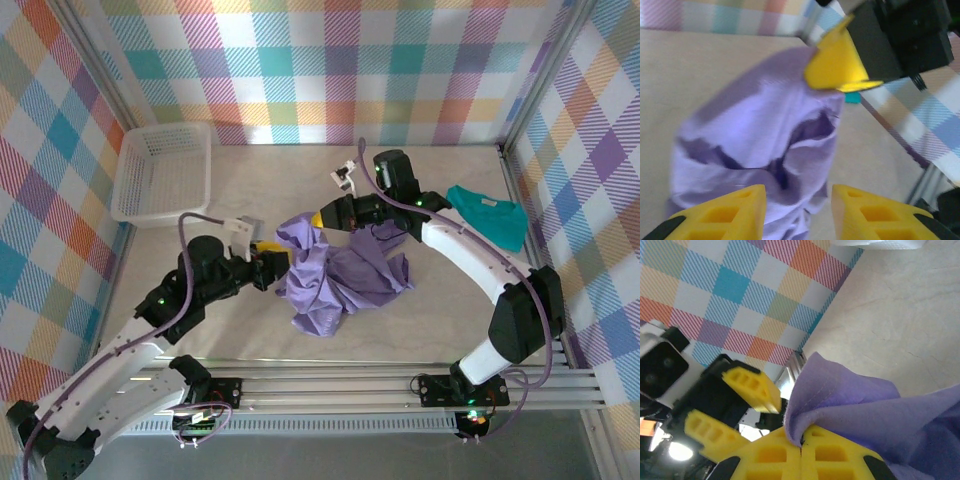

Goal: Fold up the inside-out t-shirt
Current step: Turn the T-shirt inside out at the center of the table.

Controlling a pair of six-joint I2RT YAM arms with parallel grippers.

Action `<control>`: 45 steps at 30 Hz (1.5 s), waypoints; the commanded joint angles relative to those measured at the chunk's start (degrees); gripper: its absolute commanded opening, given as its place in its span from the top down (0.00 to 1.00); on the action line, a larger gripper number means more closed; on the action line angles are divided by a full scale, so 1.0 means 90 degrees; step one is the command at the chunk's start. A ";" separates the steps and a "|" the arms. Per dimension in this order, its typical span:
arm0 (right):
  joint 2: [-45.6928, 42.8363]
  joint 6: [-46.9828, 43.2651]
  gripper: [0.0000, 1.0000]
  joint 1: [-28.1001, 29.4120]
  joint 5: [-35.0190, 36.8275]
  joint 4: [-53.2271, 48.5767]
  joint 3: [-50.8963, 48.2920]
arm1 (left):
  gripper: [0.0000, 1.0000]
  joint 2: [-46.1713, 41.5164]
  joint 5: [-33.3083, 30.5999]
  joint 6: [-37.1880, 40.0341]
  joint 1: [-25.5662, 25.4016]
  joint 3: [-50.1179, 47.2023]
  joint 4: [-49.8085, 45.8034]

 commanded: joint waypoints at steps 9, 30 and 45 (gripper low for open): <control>0.0043 0.0708 1.00 -0.0078 -0.0754 0.0689 0.0029 | 0.67 0.1548 0.0616 0.0903 -0.0085 0.0878 0.0558; 0.0141 -0.0058 1.00 -0.0263 -0.0472 -0.0169 0.0195 | 0.96 0.1460 0.1688 0.0819 -0.0074 0.0858 0.0999; 0.0325 -0.0793 1.00 -0.0311 -0.0163 -0.0887 0.0656 | 0.67 0.1524 0.2949 0.1189 -0.0649 0.1031 0.0098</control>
